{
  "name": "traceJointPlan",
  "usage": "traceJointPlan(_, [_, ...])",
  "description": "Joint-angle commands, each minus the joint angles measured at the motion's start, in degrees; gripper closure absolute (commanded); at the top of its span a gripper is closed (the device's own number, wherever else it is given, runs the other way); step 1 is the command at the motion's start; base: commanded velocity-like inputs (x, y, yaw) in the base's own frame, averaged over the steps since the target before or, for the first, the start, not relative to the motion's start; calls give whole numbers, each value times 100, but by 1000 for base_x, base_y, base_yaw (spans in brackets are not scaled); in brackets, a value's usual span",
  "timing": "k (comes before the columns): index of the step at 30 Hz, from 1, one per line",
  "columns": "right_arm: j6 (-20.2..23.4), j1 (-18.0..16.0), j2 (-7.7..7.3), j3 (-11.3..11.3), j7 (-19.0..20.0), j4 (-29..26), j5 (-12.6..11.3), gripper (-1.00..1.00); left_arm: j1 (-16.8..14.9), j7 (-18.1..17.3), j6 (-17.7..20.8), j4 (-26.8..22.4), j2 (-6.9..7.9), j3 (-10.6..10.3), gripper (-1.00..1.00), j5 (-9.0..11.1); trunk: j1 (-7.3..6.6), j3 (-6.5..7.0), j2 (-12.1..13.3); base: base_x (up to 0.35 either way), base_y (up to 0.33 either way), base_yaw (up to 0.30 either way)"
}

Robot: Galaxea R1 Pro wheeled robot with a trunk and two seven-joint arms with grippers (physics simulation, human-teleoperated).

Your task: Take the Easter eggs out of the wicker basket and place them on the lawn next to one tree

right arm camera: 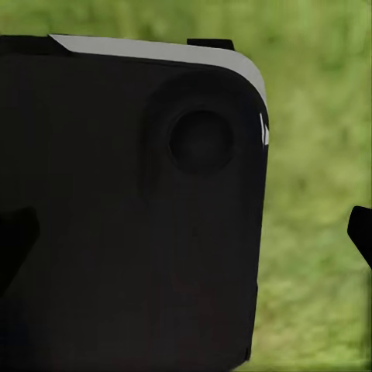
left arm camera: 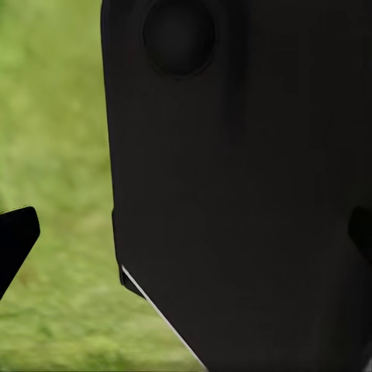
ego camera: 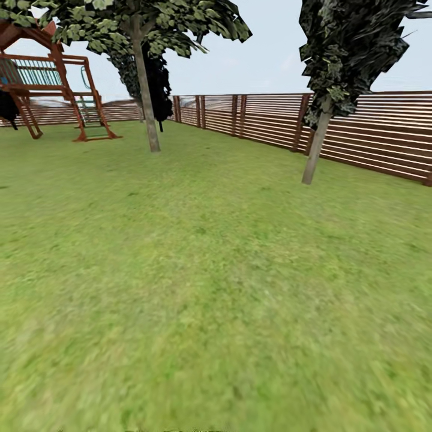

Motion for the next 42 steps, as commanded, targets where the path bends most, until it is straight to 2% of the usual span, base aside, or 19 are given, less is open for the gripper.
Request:
traceJointPlan(1, [-18,-2,-1,7,-3,4,3,-100,1,-6,-12,-4,0,4,-100,7,0,-12,-2,0,0,198])
traceJointPlan(33, [-18,-2,-1,7,0,3,3,-100,1,-6,-13,-4,0,2,-100,7,0,-252,-2,0,0,199])
traceJointPlan(42, [-22,-2,-1,7,0,-11,3,-100,1,-6,-13,-4,0,4,-100,7,0,-266,-2,0,0,275])
